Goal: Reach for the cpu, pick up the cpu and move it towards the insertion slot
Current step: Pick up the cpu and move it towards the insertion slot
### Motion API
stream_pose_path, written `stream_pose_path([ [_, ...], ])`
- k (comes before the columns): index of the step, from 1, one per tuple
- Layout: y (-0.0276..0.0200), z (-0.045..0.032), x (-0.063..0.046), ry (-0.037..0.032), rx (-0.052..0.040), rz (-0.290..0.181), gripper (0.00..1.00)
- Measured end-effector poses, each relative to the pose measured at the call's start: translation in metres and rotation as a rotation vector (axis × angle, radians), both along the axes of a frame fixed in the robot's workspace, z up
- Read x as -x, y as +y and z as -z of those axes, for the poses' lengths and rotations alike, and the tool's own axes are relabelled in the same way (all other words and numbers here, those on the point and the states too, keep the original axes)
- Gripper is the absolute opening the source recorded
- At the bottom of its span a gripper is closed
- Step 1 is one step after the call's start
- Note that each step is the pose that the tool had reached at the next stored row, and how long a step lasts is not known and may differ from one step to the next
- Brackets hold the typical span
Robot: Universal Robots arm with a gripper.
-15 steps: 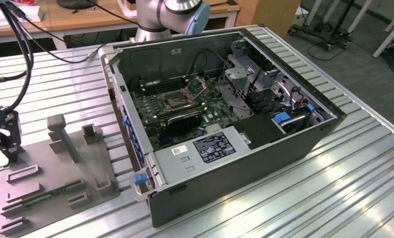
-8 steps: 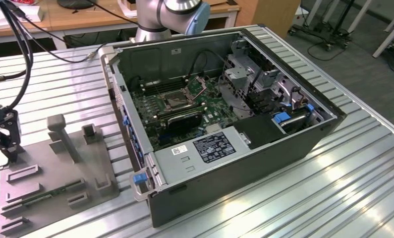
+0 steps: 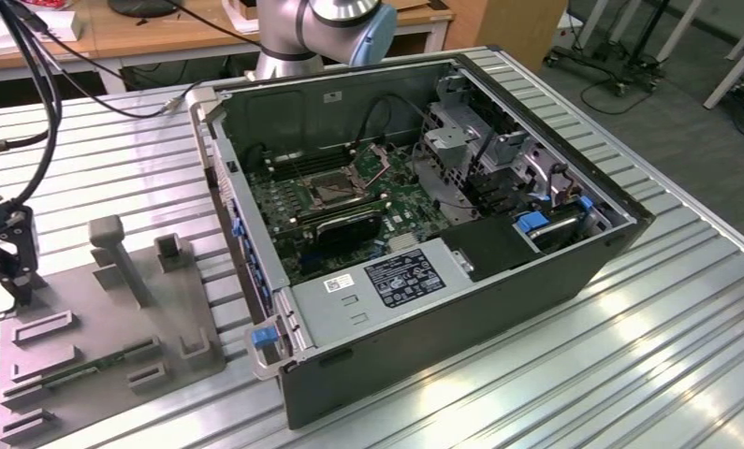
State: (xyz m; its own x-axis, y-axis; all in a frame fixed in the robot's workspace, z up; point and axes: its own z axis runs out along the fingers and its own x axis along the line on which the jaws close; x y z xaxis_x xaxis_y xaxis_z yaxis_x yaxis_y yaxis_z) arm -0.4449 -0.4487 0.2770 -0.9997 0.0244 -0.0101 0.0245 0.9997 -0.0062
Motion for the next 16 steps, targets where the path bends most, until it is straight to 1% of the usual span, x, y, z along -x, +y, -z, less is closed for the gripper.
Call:
stream_pose_path([
  [2, 0.0000, -0.0003, 0.0000, 0.0001, 0.0000, 0.000, 0.55],
  [4, 0.0000, -0.0066, -0.0001, 0.0001, 0.0000, 0.000, 0.55],
  [16, 0.0000, -0.0093, -0.0001, 0.0000, 0.0000, 0.000, 0.55],
])
